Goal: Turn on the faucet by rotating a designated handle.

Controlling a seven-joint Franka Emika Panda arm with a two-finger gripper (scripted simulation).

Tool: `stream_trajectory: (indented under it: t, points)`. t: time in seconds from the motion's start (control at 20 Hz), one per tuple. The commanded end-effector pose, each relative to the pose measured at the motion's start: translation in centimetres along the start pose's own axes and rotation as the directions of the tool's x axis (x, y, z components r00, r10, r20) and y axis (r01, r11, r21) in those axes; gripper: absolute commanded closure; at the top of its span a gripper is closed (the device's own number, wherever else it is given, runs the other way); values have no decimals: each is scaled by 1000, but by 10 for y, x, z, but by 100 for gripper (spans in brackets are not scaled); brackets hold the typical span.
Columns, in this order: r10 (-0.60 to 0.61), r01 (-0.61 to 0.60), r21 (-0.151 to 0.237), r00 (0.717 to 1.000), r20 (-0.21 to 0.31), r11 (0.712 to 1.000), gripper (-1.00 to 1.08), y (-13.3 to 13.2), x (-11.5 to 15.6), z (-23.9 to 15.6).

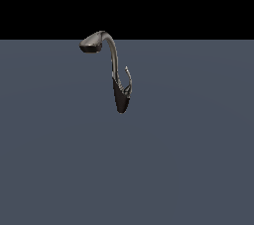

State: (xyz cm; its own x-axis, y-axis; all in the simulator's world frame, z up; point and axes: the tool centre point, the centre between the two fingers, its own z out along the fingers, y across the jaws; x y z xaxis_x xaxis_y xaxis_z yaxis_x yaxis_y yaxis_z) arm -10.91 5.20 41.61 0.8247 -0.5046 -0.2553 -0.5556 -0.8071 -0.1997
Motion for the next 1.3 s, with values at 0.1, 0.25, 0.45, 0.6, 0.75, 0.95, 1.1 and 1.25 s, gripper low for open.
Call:
stream_trajectory:
  t: [0.1, 0.25, 0.45, 0.6, 0.75, 0.95, 1.1, 1.25]
  points:
    - [132, -134, 46, 990, 46, 990, 108, -13, 33, 19]
    - [218, -224, 73, 972, 81, 972, 108, -20, 56, 32]
    - [331, -346, 106, 934, 132, 932, 108, -27, 88, 51]
    - [413, -436, 126, 894, 173, 891, 108, -30, 113, 66]
    - [491, -525, 143, 844, 217, 839, 108, -31, 138, 82]
    - [586, -639, 159, 761, 280, 753, 108, -30, 172, 106]
    - [647, -716, 165, 689, 328, 678, 108, -27, 197, 124]
    - [692, -777, 166, 620, 370, 607, 108, -23, 217, 141]
